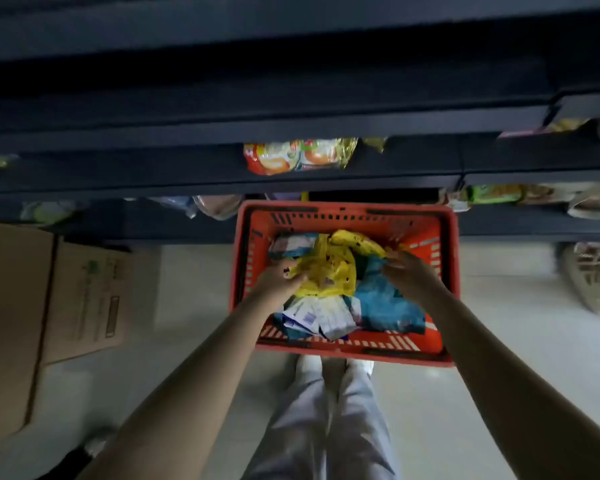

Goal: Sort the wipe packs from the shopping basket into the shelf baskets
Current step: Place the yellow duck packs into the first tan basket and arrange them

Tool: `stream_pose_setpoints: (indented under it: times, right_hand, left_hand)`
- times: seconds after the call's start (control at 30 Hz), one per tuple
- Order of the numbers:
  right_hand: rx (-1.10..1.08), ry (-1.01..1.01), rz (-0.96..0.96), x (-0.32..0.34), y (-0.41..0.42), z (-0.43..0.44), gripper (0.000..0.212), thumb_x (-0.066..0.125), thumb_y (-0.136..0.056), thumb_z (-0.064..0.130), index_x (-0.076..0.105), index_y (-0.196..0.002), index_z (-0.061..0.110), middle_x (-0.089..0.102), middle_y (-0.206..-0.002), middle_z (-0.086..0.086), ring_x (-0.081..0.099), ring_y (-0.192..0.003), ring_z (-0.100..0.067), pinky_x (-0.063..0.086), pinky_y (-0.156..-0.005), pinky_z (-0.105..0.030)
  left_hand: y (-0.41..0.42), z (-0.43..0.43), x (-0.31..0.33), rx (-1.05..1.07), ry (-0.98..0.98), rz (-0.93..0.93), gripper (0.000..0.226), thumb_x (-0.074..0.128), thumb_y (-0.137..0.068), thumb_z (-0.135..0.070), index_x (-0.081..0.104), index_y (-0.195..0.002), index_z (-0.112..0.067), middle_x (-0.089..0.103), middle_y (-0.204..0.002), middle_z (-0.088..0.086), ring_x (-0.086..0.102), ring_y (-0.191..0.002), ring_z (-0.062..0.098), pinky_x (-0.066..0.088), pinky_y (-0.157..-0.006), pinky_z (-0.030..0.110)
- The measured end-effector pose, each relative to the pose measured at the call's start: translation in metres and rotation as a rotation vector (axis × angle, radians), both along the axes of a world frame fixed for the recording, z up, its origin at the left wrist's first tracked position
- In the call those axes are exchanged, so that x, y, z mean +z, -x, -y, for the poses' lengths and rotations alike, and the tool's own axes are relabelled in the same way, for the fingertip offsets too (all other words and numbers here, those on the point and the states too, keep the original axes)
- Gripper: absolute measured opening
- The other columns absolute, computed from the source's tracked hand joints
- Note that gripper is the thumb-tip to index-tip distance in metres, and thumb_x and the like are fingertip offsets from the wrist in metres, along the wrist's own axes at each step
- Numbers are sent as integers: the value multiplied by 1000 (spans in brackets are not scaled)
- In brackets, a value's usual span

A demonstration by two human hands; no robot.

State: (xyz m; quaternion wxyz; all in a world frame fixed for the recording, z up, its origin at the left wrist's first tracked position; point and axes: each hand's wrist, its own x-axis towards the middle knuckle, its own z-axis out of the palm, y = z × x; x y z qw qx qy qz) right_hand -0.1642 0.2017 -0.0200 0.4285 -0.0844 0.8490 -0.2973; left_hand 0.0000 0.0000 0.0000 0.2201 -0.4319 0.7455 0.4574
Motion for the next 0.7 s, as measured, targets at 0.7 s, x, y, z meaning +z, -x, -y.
stream_pose_setpoints:
  times: [0.7]
  right_hand:
    - [7, 5, -150, -95, 22, 40, 46, 66, -89, 36, 57, -132, 23, 64, -124, -5, 61, -101, -22, 43, -76, -24]
  left_hand:
    - [13, 2, -98, 191, -81, 163, 77, 63, -64, -79, 61, -114, -21, 64, -102, -1, 61, -92, 19, 52, -80, 32]
